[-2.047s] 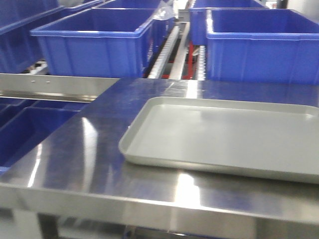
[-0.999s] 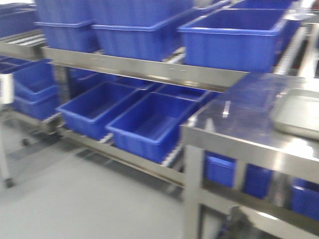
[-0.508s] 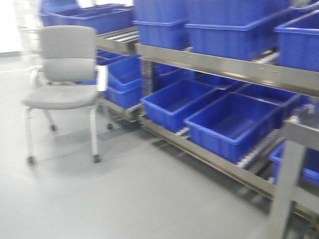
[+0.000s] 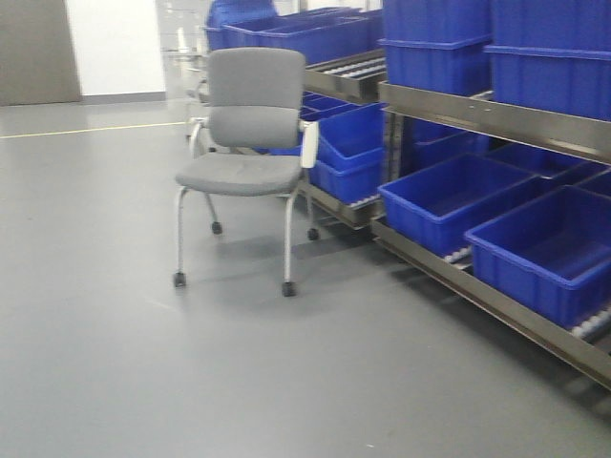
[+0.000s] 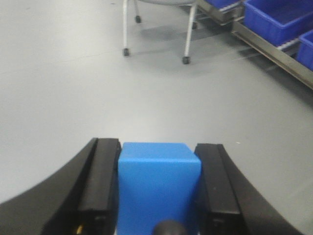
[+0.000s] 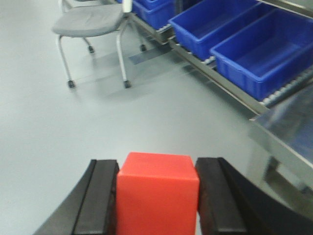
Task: Sort and place red and blue blocks on shelf
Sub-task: 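Turn the base away from the table holding both cubes, then drive the base forward along the shelves holding both cubes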
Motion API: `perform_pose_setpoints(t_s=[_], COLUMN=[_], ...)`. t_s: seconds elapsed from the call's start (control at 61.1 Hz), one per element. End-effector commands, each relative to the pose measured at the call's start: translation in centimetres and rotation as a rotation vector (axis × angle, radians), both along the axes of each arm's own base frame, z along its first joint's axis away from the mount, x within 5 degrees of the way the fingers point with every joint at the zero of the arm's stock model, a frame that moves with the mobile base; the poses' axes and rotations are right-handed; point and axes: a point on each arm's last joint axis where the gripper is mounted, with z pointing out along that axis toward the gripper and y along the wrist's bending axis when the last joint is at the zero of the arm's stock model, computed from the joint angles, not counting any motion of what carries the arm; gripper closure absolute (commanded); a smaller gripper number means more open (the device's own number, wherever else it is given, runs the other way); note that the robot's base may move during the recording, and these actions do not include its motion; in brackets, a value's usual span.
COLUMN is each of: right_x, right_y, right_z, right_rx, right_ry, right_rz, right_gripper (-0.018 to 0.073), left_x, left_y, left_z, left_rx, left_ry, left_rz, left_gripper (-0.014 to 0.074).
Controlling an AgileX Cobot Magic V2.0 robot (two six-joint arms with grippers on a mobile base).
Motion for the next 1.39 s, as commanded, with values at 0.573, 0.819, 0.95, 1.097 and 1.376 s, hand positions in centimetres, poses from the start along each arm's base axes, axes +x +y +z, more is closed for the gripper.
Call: perform_pose_setpoints(t_s=[0.573, 0.819, 0.95, 1.097, 1.376], right_x=[0.26, 0.26, 0.26, 0.26, 0.26], right_y=[-0.07, -0.07, -0.07, -0.07, -0.07], right_z=[1.78, 1.78, 1.78, 1.78, 1.78], right_rx=[-0.009, -0.009, -0.009, -0.009, -0.009], right_ry=[-0.123, -0.123, -0.123, -0.123, -0.123], right_rz=[-0.004, -0.004, -0.004, -0.004, -0.004], right_gripper=[0.0503, 0.0503, 0.0503, 0.0503, 0.0503], left_x=[0.31, 0.31, 0.31, 0.31, 0.31], left_y=[-0.15, -0.15, -0.15, -0.15, -0.15], left_z=[1.56, 1.56, 1.56, 1.56, 1.56], left_rx=[-0.015, -0.015, -0.015, -0.015, -0.015], left_ry=[-0.102, -0.102, -0.102, -0.102, -0.102], left_rz=[-0.012, -0.012, -0.012, -0.012, -0.012], left_gripper=[0.0473, 0.0473, 0.0473, 0.0473, 0.0473])
